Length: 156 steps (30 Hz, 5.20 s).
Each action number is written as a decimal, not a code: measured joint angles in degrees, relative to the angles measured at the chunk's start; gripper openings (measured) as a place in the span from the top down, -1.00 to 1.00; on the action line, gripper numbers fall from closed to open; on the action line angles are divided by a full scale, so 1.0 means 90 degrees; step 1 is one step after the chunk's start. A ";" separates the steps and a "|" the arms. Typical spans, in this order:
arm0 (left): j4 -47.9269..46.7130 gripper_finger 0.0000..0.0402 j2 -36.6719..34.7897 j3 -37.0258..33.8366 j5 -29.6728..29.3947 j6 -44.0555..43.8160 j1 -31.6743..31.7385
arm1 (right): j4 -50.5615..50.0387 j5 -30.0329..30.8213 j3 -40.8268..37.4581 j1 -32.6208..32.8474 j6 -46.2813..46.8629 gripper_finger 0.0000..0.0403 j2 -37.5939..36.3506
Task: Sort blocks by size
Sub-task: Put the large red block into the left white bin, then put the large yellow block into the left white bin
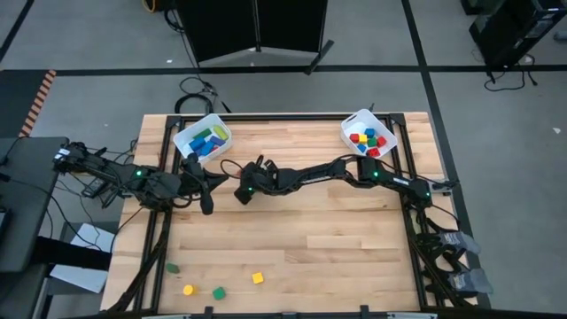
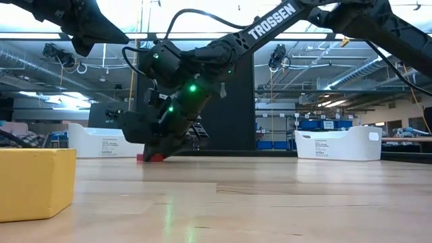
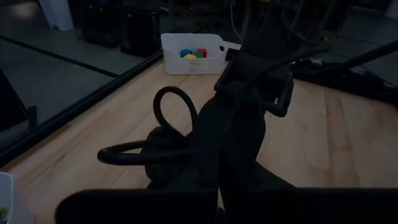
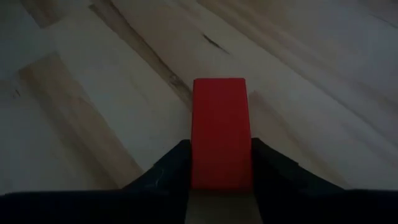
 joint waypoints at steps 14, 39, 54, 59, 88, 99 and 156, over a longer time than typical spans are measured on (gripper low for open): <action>0.0615 0.96 0.0002 0.0002 -0.0002 0.0391 0.0000 | 0.3551 -0.0656 -0.0019 -0.0499 -0.1417 0.29 0.0046; 0.1101 0.96 0.0031 0.0002 -0.0071 0.0696 0.0002 | 0.3924 -0.2446 0.2927 -0.1630 -0.1144 0.29 0.1421; 0.1136 0.96 0.0032 0.0005 -0.0078 0.0838 -0.0078 | 0.3669 -0.2270 0.2497 -0.1820 -0.1065 0.29 0.1466; 0.1138 0.96 0.0032 0.0005 -0.0078 0.0838 -0.0078 | 0.3634 -0.2282 0.2502 -0.1814 -0.1173 -0.16 0.1466; 0.1246 0.96 0.0083 -0.0341 -0.0078 0.0443 -0.0308 | 0.7313 -0.1543 -0.3519 -0.1163 -0.2879 0.34 -0.2125; 0.0890 0.68 0.2066 0.0283 0.0821 0.0284 -0.0246 | 0.7627 -0.0652 -0.7275 -0.0423 -0.3694 0.61 -0.5399; -0.6425 -0.61 0.7861 0.6475 0.4400 -0.5058 -0.4452 | 0.7756 0.0125 -0.9648 0.1239 -0.3694 0.66 -0.7714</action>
